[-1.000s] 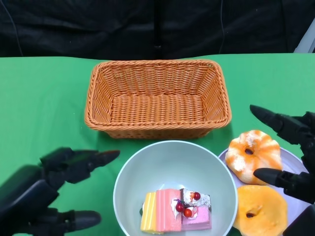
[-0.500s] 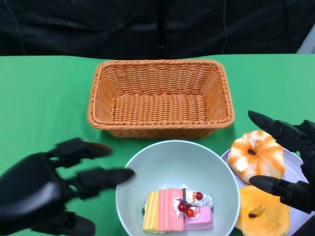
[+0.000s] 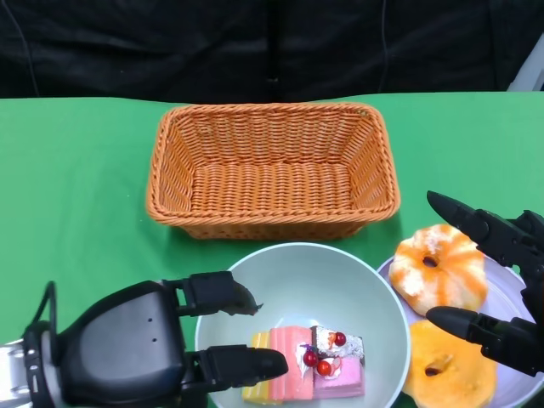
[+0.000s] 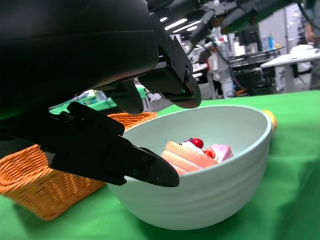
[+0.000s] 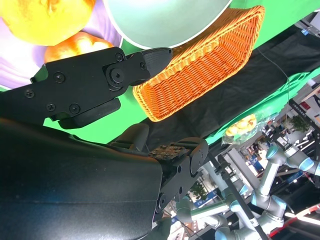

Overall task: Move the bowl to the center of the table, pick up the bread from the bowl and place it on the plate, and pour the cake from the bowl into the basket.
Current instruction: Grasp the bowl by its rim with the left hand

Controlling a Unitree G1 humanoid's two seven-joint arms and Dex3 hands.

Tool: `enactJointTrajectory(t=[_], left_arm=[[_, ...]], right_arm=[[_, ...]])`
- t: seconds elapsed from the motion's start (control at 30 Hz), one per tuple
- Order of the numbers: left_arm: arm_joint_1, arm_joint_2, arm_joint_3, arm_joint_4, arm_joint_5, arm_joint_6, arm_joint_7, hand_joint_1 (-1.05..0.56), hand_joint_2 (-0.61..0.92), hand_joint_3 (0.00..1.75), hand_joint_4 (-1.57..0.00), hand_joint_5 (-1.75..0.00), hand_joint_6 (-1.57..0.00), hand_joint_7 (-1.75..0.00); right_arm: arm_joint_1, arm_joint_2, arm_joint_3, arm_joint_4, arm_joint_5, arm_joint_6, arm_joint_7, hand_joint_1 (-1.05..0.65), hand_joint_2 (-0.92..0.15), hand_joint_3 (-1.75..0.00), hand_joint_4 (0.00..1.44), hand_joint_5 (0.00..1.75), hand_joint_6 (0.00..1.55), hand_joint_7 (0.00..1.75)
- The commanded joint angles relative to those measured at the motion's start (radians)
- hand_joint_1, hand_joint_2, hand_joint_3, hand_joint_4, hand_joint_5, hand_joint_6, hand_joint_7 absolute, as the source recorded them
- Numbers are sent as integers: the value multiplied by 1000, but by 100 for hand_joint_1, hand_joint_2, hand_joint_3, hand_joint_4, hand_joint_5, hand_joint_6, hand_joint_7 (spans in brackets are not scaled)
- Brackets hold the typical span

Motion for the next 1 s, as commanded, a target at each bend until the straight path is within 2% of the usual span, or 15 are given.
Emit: enactJointTrajectory(t=[0.03, 0.1, 0.2, 0.23, 0.33, 0.57, 0.83, 0.87, 0.9, 0.93, 0.97, 1.0], left_arm=[[-29, 48, -64, 32, 59, 40, 94, -58, 92, 2, -32, -85, -65, -12], [-60, 66, -129, 70, 115, 68, 164, -56, 89, 1, -40, -88, -72, -15], [-114, 88, -232, 144, 189, 120, 287, -54, 88, 0, -40, -95, -75, -18], [-134, 93, -270, 175, 218, 144, 331, -52, 87, 0, -39, -104, -78, -21], [-190, 109, -373, 255, 279, 212, 432, -43, 80, 0, -43, -114, -86, -27], [-288, 126, -558, 377, 340, 348, 570, -37, 79, 0, -50, -114, -93, -23], [-335, 141, -664, 419, 313, 412, 620, -37, 79, 0, -54, -110, -97, -16], [-340, 122, -674, 431, 304, 413, 673, -37, 79, 0, -54, -109, -97, -16], [-345, 108, -683, 441, 297, 414, 714, -36, 84, 0, -71, -141, -93, -73], [-348, 100, -690, 447, 285, 409, 740, -35, 88, 1, -81, -161, -82, -123], [-349, 99, -695, 447, 273, 404, 752, -35, 90, 2, -85, -168, -77, -143], [-351, 102, -700, 447, 265, 401, 753, -35, 91, 3, -87, -171, -75, -153]], right_arm=[[2, 2, -4, -8, 10, 5, 1, -39, -88, 0, 0, 93, 30, 2], [2, 5, -4, -5, 11, 3, -2, -39, -88, 0, 0, 94, 31, 2], [3, 10, -3, -6, 19, 9, 1, -39, -88, 0, 0, 94, 30, 2], [5, 11, -2, -5, 18, 5, -1, -39, -88, 0, 0, 94, 30, 2], [8, 13, 0, -9, 15, 8, 0, -40, -88, 0, 0, 94, 30, 2], [9, 18, 0, -15, 20, 10, 3, -39, -88, 0, 0, 94, 30, 2], [10, 19, 0, -16, 21, 9, 3, -38, -88, 0, 0, 95, 30, 3], [13, 24, 0, -15, 28, -1, -4, -38, -88, 0, 0, 95, 30, 3], [15, 27, 0, -14, 33, -9, -10, -39, -89, -1, 0, 97, 32, 4], [17, 30, 0, -13, 35, -16, -14, -39, -90, -1, 0, 99, 33, 4], [18, 32, 0, -12, 36, -20, -18, -39, -91, -1, 0, 99, 33, 5], [19, 33, 0, -11, 36, -22, -18, -39, -91, -1, 0, 100, 33, 5]])
